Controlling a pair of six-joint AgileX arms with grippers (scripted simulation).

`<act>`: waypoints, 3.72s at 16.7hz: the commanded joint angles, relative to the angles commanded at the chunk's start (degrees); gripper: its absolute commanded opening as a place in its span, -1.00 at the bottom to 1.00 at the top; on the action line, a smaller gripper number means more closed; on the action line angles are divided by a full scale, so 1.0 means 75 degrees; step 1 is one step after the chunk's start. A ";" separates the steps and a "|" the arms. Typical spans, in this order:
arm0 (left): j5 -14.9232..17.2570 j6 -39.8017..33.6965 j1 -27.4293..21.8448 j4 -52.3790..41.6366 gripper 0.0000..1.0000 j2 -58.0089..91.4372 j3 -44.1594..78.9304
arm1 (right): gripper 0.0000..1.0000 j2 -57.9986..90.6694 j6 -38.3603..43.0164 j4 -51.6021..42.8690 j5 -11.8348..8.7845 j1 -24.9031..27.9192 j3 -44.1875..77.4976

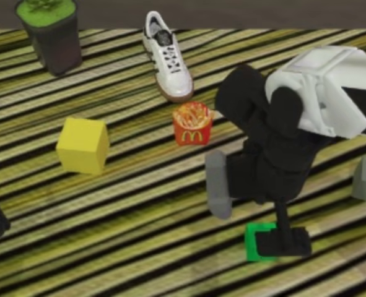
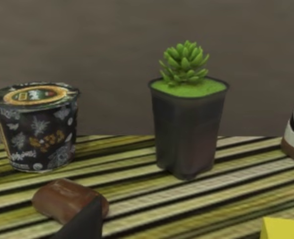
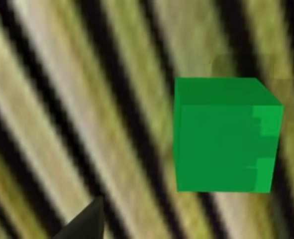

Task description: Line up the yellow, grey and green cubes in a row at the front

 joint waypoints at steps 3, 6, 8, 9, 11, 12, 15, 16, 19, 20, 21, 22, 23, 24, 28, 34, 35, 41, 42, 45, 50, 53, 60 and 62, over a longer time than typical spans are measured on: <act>0.0000 0.0000 0.0000 0.0000 1.00 0.0000 0.0000 | 1.00 0.0024 0.0001 0.0014 0.0000 -0.0020 -0.0015; 0.0000 0.0000 0.0000 0.0000 1.00 0.0000 0.0000 | 1.00 0.0097 -0.0199 0.0008 0.0011 -0.0291 0.0059; 0.0000 0.0000 0.0000 0.0000 1.00 0.0000 0.0000 | 1.00 0.0214 -0.0524 0.0001 0.0028 -0.0868 0.0168; 0.0000 0.0000 0.0000 0.0000 1.00 0.0000 0.0000 | 1.00 0.0284 -0.0726 -0.0006 0.0038 -0.1276 0.0221; 0.0000 0.0000 0.0000 0.0000 1.00 0.0000 0.0000 | 1.00 0.0434 -0.1174 -0.0019 0.0062 -0.2302 0.0312; 0.0000 0.0000 0.0000 0.0000 1.00 0.0000 0.0000 | 1.00 0.0510 -0.1411 -0.0025 0.0077 -0.2853 0.0355; 0.0000 0.0000 0.0000 0.0000 1.00 0.0000 0.0000 | 1.00 0.0660 -0.2059 0.0005 0.0120 -0.4192 0.0480; 0.0000 0.0000 0.0000 0.0000 1.00 0.0000 0.0000 | 1.00 0.0674 -0.2218 0.0031 0.0129 -0.4478 0.0514; 0.0000 0.0000 0.0000 0.0000 1.00 0.0000 0.0000 | 1.00 0.0670 -0.2432 0.0087 0.0139 -0.4848 0.0564; 0.0000 0.0000 0.0000 0.0000 1.00 0.0000 0.0000 | 1.00 0.0670 -0.2432 0.0087 0.0139 -0.4848 0.0564; 0.0000 0.0000 0.0000 0.0000 1.00 0.0000 0.0000 | 1.00 0.0670 -0.2432 0.0087 0.0139 -0.4848 0.0564; 0.0000 0.0000 0.0000 0.0000 1.00 0.0000 0.0000 | 1.00 0.0646 -0.2421 0.0082 0.0133 -0.4821 0.0535; 0.0000 0.0000 0.0000 0.0000 1.00 0.0000 0.0000 | 1.00 0.0657 -0.2419 0.0105 0.0134 -0.4822 0.0520; 0.0000 0.0000 0.0000 0.0000 1.00 0.0000 0.0000 | 1.00 0.0704 -0.2413 0.0203 0.0136 -0.4825 0.0458; 0.0000 0.0000 0.0000 0.0000 1.00 0.0000 0.0000 | 1.00 0.1198 -0.2400 0.1321 0.0142 -0.4832 -0.0115; 0.0000 0.0000 0.0000 0.0000 1.00 0.0000 0.0000 | 1.00 0.1808 -0.2402 0.2573 0.0146 -0.4835 -0.0784; 0.0000 0.0000 0.0000 0.0000 1.00 0.0000 0.0000 | 1.00 0.1808 -0.2402 0.2573 0.0146 -0.4835 -0.0784; 0.0000 0.0000 0.0000 0.0000 1.00 0.0000 0.0000 | 0.40 0.1808 -0.2402 0.2573 0.0146 -0.4835 -0.0784; 0.0000 0.0000 0.0000 0.0000 1.00 0.0000 0.0000 | 0.25 0.1808 -0.2402 0.2573 0.0146 -0.4835 -0.0784; 0.0000 0.0000 0.0000 0.0000 1.00 0.0000 0.0000 | -0.21 0.1808 -0.2402 0.2573 0.0146 -0.4835 -0.0784; 0.0000 0.0000 0.0000 0.0000 1.00 0.0000 0.0000 | -0.96 0.1808 -0.2402 0.2573 0.0146 -0.4835 -0.0784; 0.0000 0.0000 0.0000 0.0000 1.00 0.0000 0.0000 | -1.00 0.1808 -0.2402 0.2573 0.0146 -0.4835 -0.0784; 0.0000 0.0000 0.0000 0.0000 1.00 0.0000 0.0000 | -1.00 0.1571 -0.2289 0.2310 0.0114 -0.4813 -0.0743; 0.0000 0.0000 0.0000 0.0000 1.00 0.0000 0.0000 | -1.00 0.1457 -0.2311 0.2014 0.0119 -0.4796 -0.0568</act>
